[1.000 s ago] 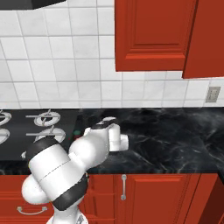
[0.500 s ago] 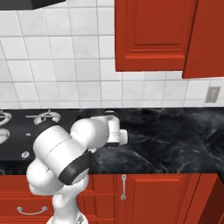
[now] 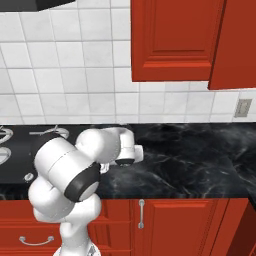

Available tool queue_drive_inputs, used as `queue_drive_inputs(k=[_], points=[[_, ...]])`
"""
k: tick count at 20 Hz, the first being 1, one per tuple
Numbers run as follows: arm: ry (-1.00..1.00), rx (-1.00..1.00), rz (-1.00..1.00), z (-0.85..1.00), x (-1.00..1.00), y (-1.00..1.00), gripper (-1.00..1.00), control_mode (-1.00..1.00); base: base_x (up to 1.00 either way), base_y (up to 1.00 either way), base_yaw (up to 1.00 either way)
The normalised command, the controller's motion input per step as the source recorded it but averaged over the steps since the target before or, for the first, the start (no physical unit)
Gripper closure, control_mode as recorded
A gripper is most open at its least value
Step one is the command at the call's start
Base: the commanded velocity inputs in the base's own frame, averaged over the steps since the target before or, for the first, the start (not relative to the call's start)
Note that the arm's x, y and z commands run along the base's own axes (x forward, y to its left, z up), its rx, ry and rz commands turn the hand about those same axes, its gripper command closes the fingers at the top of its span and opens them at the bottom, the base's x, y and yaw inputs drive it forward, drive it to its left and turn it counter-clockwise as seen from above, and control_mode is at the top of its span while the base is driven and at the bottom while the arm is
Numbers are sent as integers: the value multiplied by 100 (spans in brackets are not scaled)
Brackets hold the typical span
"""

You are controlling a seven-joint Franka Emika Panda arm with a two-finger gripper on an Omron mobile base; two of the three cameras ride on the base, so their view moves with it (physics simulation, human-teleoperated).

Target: Collect the paprika, ketchup, and shaker from the cabinet and place them next to the stove.

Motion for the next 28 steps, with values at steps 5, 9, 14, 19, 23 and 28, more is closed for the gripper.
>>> queue_drive_inputs(k=[5,9,14,19,23,28], points=[[-13,0,0,-23,-18,10,100,-100,0,0,0],[-9,0,0,-24,-10,9,-100,-100,0,0,0],[-4,0,0,-8,-7,-3,-100,-100,0,0,0],[-1,0,0,0,-22,-14,-100,-100,0,0,0],[0,0,0,3,-17,-8,-100,-100,0,0,0],[4,0,0,19,0,0,-100,-100,0,0,0]])
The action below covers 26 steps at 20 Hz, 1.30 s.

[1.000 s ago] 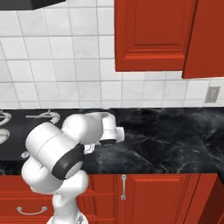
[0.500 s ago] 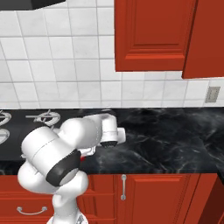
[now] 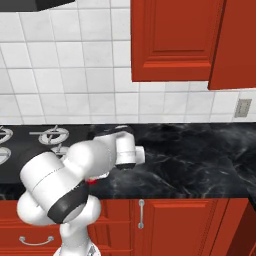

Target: Collect the paprika, ketchup, and shaker from the cabinet and place them next to the stove.

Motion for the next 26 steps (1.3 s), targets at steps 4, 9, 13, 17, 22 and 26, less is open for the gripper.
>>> queue_drive_inputs(k=[4,9,13,17,22,26], points=[[4,0,1,21,0,0,-100,-100,0,0,0],[0,0,0,37,-29,-3,-100,-100,0,0,0],[0,0,0,70,-68,0,-100,-100,0,0,0],[0,-3,0,94,-84,3,-100,-100,0,0,0],[1,-11,0,89,-74,19,-100,-100,0,0,0],[1,-13,0,76,-75,32,-100,-100,0,0,0]])
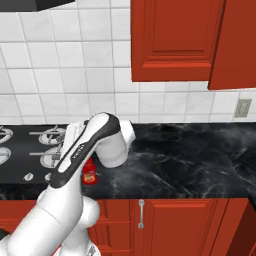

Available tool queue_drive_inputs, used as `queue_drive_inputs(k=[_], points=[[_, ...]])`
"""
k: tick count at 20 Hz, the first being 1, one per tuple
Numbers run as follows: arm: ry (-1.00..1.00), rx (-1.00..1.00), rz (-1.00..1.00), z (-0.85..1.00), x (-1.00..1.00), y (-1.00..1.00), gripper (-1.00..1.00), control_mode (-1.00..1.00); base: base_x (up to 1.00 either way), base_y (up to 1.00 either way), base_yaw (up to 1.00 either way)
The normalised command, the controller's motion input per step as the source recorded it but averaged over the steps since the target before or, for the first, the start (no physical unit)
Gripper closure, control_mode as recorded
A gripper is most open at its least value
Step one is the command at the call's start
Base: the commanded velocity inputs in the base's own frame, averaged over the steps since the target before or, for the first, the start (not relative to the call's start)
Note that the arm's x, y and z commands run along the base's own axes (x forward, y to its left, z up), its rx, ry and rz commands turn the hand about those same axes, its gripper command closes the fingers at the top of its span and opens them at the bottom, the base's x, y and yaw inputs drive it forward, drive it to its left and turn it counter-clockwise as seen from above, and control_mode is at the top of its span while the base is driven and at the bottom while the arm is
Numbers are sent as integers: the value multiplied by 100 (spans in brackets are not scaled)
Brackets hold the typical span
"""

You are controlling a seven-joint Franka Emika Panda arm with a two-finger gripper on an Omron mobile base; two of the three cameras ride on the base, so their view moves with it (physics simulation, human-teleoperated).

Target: Collect the paprika, ketchup, and shaker from the cabinet and place them next to the stove.

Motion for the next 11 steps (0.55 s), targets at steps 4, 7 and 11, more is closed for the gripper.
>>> queue_drive_inputs(k=[4,7,11], points=[[0,-14,0,73,-76,40,-100,-100,0,0,0],[0,-16,0,70,-73,40,-100,-100,0,0,0],[0,-16,0,63,-54,38,-100,-100,0,0,0]])
